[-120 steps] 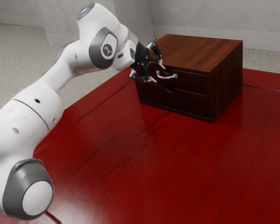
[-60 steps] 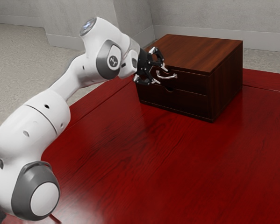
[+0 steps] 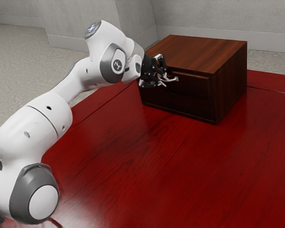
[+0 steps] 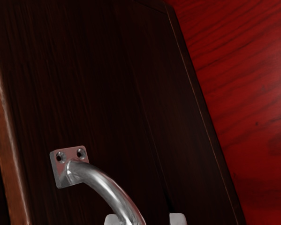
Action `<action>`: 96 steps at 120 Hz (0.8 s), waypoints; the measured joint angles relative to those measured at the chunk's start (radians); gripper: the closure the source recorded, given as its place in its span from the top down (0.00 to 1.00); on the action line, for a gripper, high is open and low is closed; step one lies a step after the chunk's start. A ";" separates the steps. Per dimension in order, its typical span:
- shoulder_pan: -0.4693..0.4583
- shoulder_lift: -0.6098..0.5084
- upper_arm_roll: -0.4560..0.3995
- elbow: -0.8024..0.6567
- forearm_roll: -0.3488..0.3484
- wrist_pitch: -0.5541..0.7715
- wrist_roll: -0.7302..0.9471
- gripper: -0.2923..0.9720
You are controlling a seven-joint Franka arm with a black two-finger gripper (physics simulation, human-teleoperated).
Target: Pull the drawer handle with one arm to open the drawer
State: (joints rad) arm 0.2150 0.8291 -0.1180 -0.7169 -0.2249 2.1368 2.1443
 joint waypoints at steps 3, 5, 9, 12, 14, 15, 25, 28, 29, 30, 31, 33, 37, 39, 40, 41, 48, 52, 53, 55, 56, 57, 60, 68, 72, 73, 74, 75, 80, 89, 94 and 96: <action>0.000 -0.025 0.002 -0.032 0.000 0.000 0.001 0.20; 0.000 -0.041 0.005 -0.055 0.000 0.001 0.002 0.19; 0.001 -0.077 0.013 -0.106 -0.001 0.002 0.003 0.18; 0.002 -0.101 0.016 -0.142 -0.003 0.003 0.005 0.17; 0.002 -0.116 0.018 -0.164 -0.004 0.005 0.006 0.15; 0.002 -0.123 0.019 -0.174 -0.005 0.005 0.006 0.15; -0.005 -0.188 0.041 -0.269 -0.010 0.010 0.010 0.14; -0.009 -0.205 0.051 -0.294 -0.012 0.010 0.010 0.14; -0.010 -0.210 0.054 -0.302 -0.012 0.011 0.010 0.14; -0.011 -0.215 0.056 -0.310 -0.013 0.011 0.010 0.13; -0.012 -0.221 0.058 -0.319 -0.013 0.012 0.010 0.13; -0.013 -0.230 0.061 -0.336 -0.014 0.013 0.010 0.14; -0.015 -0.253 0.067 -0.369 -0.017 0.015 0.009 0.14; -0.015 -0.269 0.070 -0.390 -0.016 0.015 0.008 0.15; -0.017 -0.276 0.072 -0.400 -0.016 0.015 0.008 0.15; -0.018 -0.284 0.075 -0.409 -0.015 0.015 0.007 0.15; -0.031 -0.326 0.091 -0.462 -0.010 0.013 0.001 0.16; -0.036 -0.347 0.095 -0.489 -0.008 0.012 -0.002 0.18; -0.036 -0.353 0.096 -0.496 -0.008 0.012 -0.003 0.18; -0.037 -0.363 0.096 -0.511 -0.007 0.011 -0.005 0.18; -0.037 -0.368 0.097 -0.517 -0.007 0.011 -0.006 0.18; -0.037 -0.372 0.097 -0.523 -0.007 0.011 -0.007 0.18; -0.040 -0.383 0.102 -0.541 -0.007 0.011 -0.010 0.18; -0.093 -0.409 0.164 -0.586 -0.011 0.015 -0.018 0.17; -0.108 -0.417 0.182 -0.601 -0.013 0.016 -0.023 0.18; -0.111 -0.419 0.185 -0.605 -0.014 0.016 -0.025 0.18; -0.113 -0.421 0.188 -0.608 -0.014 0.016 -0.027 0.18; -0.115 -0.423 0.191 -0.612 -0.014 0.016 -0.029 0.18; -0.125 -0.439 0.202 -0.634 -0.014 0.016 -0.039 0.19; -0.139 -0.480 0.213 -0.680 -0.010 0.011 -0.063 0.19; -0.142 -0.500 0.218 -0.703 -0.008 0.009 -0.078 0.20; -0.143 -0.509 0.219 -0.715 -0.008 0.008 -0.084 0.20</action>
State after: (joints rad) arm 0.0719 0.3197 0.1012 -1.4315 -0.2325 2.1447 2.0604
